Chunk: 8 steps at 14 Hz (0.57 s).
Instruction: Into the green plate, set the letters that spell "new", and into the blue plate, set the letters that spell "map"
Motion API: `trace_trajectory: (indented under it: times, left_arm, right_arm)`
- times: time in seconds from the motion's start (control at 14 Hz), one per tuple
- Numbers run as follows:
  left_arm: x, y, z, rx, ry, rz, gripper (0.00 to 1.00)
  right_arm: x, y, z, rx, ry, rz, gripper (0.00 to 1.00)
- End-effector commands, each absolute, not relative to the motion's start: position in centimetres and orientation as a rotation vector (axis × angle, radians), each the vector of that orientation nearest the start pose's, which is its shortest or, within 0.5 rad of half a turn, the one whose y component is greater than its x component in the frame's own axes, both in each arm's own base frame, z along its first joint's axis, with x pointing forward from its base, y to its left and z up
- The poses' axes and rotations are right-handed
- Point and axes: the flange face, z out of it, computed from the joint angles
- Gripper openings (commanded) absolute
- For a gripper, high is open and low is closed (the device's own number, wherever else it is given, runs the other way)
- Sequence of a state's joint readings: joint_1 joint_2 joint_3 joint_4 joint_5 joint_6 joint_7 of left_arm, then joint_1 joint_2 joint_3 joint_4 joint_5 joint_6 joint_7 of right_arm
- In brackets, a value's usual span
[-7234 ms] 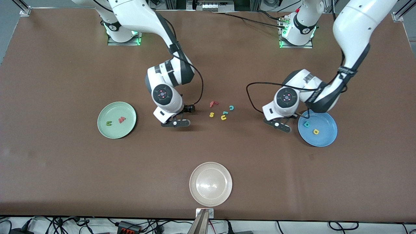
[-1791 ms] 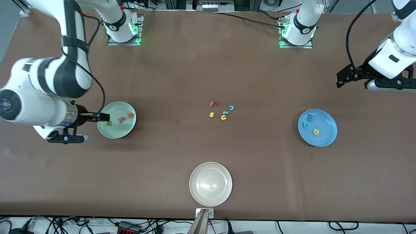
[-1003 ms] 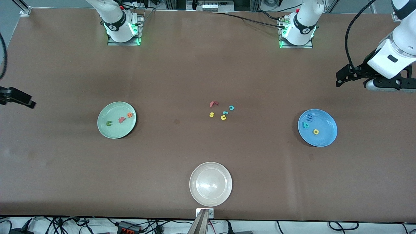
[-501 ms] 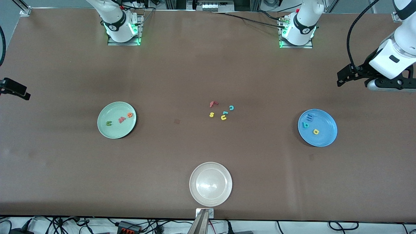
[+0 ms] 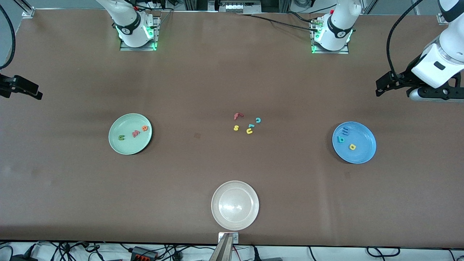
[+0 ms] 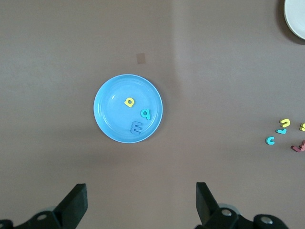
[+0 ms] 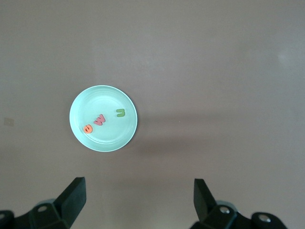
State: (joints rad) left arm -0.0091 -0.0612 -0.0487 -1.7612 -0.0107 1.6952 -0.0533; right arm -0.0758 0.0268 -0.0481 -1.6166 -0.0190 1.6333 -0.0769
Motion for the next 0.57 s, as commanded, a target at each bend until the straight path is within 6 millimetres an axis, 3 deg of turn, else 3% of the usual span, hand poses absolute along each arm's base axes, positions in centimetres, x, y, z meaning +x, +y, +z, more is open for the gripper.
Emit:
trace_trajectory:
  times: [0.0,0.29,0.5]
  left_arm:
    - [54.0,-3.4,58.5,-3.156,0.031,0.011,1.0]
    - [54.0,-3.6,58.6,-3.156,0.038,0.011,1.0]
    - [54.0,-3.6,58.5,-3.156,0.038,0.013,1.0]
  right_arm:
    - [53.6,-6.7,59.3,-3.171,0.073,-0.003,1.0]
    - [52.0,-6.6,58.9,-3.171,0.069,-0.008,1.0]
    - [52.0,-6.6,58.7,-3.172,0.068,-0.003,1.0]
